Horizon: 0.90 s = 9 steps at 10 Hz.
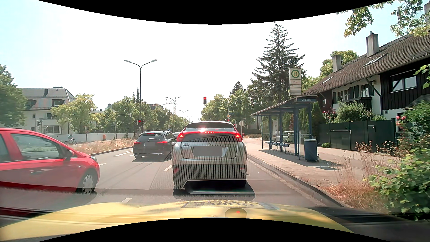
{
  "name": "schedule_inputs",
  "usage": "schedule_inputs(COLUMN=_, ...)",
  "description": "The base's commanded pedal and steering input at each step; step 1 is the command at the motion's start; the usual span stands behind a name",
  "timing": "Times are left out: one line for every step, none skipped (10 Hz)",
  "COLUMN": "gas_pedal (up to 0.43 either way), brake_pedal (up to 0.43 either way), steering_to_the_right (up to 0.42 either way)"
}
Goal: Follow the waypoints while adhering to traffic rules and regulations
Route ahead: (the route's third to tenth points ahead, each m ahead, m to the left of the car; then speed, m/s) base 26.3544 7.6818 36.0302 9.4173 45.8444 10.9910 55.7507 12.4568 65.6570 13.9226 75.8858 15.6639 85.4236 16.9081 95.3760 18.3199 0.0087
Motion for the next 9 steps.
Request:
schedule_inputs(gas_pedal=0.0, brake_pedal=0.177, steering_to_the_right=-0.015)
schedule_inputs(gas_pedal=0.0, brake_pedal=0.177, steering_to_the_right=-0.015)
schedule_inputs(gas_pedal=0.0, brake_pedal=0.177, steering_to_the_right=-0.015)
schedule_inputs(gas_pedal=0.0, brake_pedal=0.171, steering_to_the_right=-0.015)
schedule_inputs(gas_pedal=0.0, brake_pedal=0.177, steering_to_the_right=-0.015)
schedule_inputs(gas_pedal=0.0, brake_pedal=0.177, steering_to_the_right=-0.015)
schedule_inputs(gas_pedal=0.0, brake_pedal=0.171, steering_to_the_right=-0.015)
schedule_inputs(gas_pedal=0.0, brake_pedal=0.171, steering_to_the_right=-0.015)
schedule_inputs(gas_pedal=0.0, brake_pedal=0.171, steering_to_the_right=-0.015)
